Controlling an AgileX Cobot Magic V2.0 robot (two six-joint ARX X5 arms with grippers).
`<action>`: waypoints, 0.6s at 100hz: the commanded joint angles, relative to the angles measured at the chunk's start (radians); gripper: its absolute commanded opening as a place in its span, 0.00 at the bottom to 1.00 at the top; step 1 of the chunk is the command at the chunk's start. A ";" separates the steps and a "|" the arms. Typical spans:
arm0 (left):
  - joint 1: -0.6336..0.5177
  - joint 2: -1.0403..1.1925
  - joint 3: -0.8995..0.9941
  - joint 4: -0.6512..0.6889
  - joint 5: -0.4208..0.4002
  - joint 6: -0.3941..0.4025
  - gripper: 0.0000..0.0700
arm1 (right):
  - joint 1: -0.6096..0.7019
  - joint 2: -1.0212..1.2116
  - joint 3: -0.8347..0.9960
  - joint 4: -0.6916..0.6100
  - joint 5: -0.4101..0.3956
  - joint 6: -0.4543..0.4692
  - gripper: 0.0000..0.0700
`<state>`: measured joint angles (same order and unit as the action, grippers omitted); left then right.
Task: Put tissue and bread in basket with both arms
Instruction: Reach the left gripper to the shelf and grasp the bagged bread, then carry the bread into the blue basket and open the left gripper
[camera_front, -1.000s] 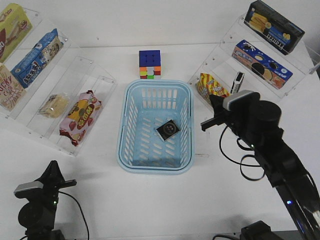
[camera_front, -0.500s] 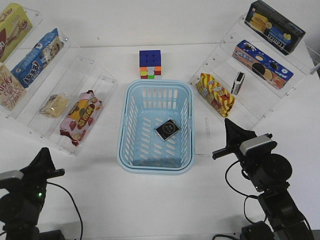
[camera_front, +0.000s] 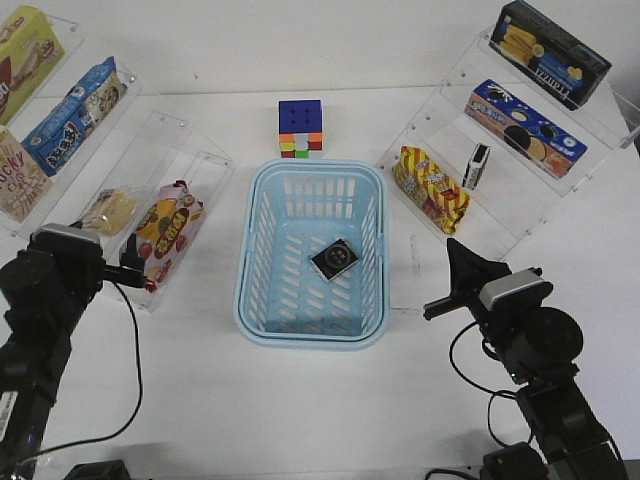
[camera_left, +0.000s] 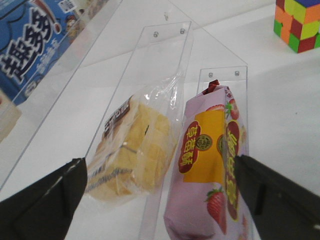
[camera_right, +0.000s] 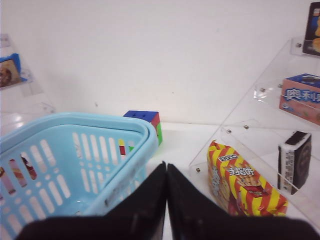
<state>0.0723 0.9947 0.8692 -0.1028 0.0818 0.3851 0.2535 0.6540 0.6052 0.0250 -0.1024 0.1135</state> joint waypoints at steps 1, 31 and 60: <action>-0.006 0.065 0.026 0.036 -0.058 0.132 0.81 | 0.003 0.002 0.010 0.003 -0.002 0.020 0.00; -0.016 0.241 0.077 0.115 -0.161 0.159 0.53 | 0.003 0.002 0.010 -0.004 -0.002 0.020 0.00; -0.065 0.209 0.116 0.124 -0.161 0.123 0.00 | 0.003 0.002 0.010 -0.004 -0.002 0.021 0.00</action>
<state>0.0299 1.2259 0.9459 0.0071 -0.0814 0.5335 0.2535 0.6540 0.6052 0.0109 -0.1040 0.1211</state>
